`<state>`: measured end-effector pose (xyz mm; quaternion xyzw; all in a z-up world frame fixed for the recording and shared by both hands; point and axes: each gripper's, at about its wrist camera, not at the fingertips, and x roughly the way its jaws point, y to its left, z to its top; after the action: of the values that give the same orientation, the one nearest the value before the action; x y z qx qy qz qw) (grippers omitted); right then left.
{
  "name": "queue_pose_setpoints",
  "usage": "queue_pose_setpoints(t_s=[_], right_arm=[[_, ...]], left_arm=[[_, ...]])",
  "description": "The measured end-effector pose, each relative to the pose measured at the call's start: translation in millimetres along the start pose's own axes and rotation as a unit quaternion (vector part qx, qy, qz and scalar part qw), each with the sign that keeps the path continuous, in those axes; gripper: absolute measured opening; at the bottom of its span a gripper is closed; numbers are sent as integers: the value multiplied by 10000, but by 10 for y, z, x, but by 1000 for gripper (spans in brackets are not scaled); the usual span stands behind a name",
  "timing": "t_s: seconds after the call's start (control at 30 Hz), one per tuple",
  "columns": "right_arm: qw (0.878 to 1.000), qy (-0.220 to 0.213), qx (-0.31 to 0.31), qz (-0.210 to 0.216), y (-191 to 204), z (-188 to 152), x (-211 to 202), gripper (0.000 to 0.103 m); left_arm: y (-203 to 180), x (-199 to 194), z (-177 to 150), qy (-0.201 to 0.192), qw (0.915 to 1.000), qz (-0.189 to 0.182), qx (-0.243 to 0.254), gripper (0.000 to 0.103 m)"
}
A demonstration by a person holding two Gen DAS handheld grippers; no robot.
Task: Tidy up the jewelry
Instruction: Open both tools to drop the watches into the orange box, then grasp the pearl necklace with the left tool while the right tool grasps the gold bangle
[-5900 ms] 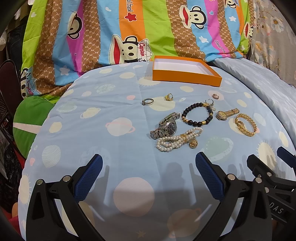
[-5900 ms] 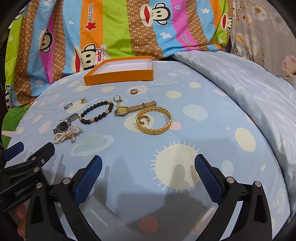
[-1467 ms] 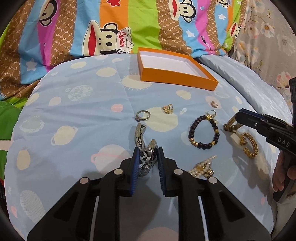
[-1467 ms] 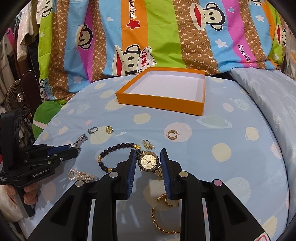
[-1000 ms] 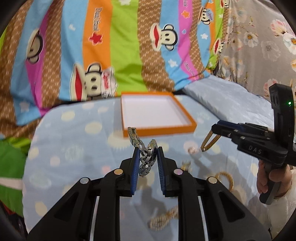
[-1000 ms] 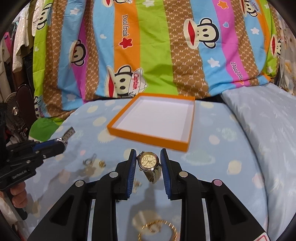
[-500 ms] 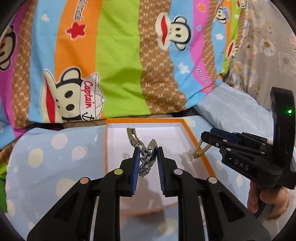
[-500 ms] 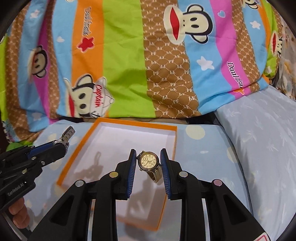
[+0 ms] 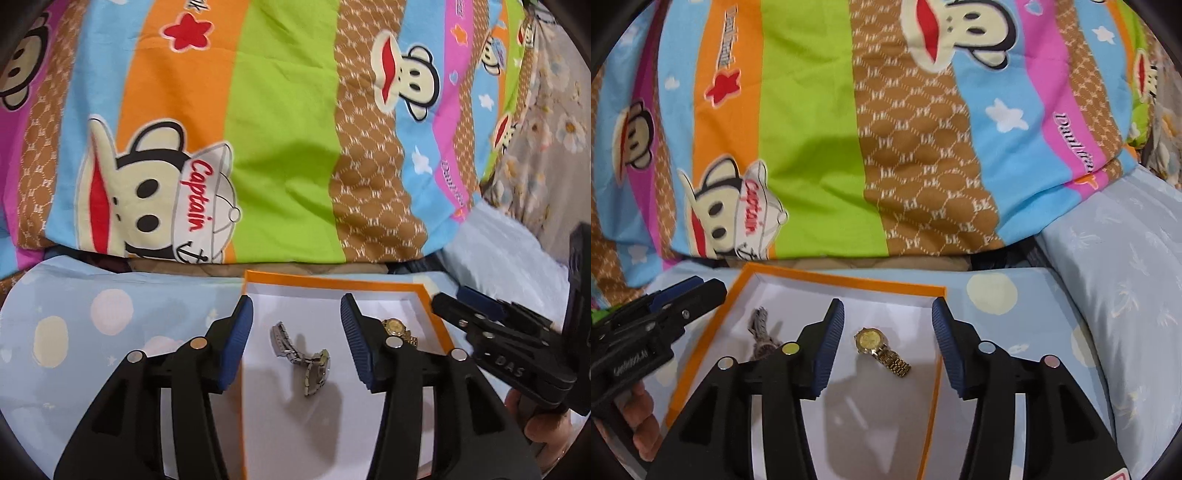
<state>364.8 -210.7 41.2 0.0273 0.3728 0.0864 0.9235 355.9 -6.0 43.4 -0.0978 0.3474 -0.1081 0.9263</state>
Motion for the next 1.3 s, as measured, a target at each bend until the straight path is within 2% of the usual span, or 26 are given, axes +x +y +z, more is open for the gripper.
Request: queue_pose_setpoints(t_s=[0.1, 0.2, 0.37, 0.43, 0.6, 0.73, 1.0, 1.1, 1.23, 1.3], right_arm=[[9995, -101, 208, 231, -80, -146, -295, 51], [9986, -85, 319, 421, -127, -383, -566, 51], [9969, 4, 469, 629, -163, -795, -937, 51], [9968, -6, 492, 632, -158, -933, -1074, 51], [9973, 24, 497, 548, -147, -1180, -1299, 51], [9968, 82, 602, 517, -202, -1345, -1395, 51], [9956, 257, 725, 530, -241, -1686, -1570, 52], [9960, 288, 706, 459, -207, -1856, -1713, 58], [9973, 251, 617, 308, -122, -2119, -1944, 74], [9977, 319, 537, 272, -57, -2245, -2006, 76]], left_arm=[[115, -224, -58, -60, 9998, -23, -167, 48], [192, -427, -234, 59, 9998, -12, -189, 48], [125, -646, -658, 269, 9988, 350, 206, 48], [82, -660, -775, 318, 9976, 500, 355, 48], [53, -581, -927, 592, 9955, 646, 372, 48], [19, -617, -1015, 535, 9944, 773, 479, 47], [-91, -715, -1113, 535, 9945, 686, 579, 47], [-79, -782, -1113, 472, 9955, 661, 482, 48], [-44, -1032, -1091, 264, 9976, 560, 313, 49], [-34, -1245, -1124, 164, 9983, 482, 288, 55]])
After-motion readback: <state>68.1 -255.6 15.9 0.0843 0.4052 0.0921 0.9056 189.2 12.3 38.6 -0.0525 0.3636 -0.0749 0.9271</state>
